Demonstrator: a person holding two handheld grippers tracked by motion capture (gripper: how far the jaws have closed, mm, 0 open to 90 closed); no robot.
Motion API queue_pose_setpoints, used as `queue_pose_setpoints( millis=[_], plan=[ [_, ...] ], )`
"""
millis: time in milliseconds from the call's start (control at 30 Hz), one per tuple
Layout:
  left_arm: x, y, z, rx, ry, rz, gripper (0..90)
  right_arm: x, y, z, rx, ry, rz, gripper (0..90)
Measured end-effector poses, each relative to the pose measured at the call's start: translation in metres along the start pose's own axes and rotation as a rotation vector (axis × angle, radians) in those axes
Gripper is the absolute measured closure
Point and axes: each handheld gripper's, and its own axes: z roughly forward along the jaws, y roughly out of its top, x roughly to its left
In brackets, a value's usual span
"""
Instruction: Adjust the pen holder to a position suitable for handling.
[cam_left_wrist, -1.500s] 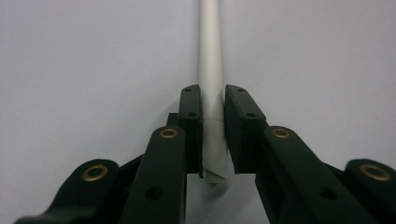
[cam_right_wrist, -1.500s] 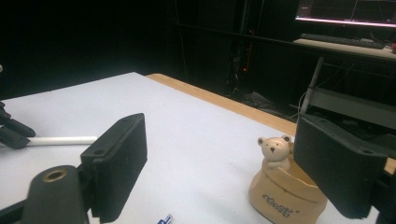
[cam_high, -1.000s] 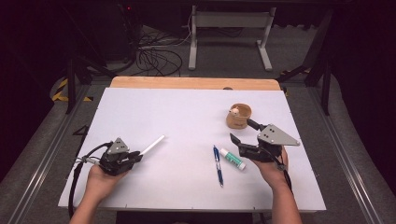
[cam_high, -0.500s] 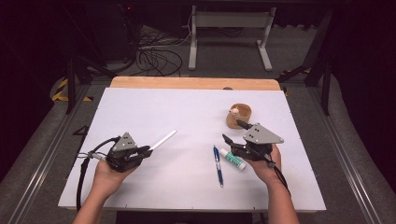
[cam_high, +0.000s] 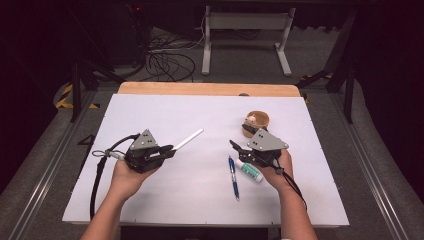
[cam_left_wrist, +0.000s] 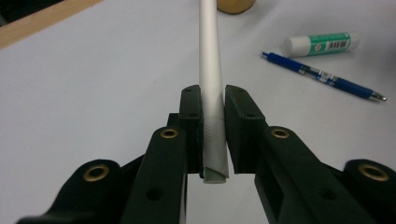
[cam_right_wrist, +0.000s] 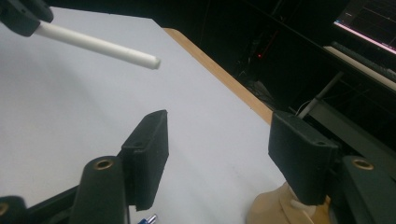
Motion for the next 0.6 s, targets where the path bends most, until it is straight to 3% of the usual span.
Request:
queue_pose_setpoints(
  millis=[233,600],
  plan=[
    [-0.005,0.017,0.006,0.007,-0.028,0.007,78.1,0.001,0.007,0.01,-0.002,0.027,-0.046,42.6],
    [-0.017,0.018,0.013,0.022,-0.057,0.026,78.0,0.017,0.01,0.023,0.035,0.063,-0.131,42.6]
  ],
)
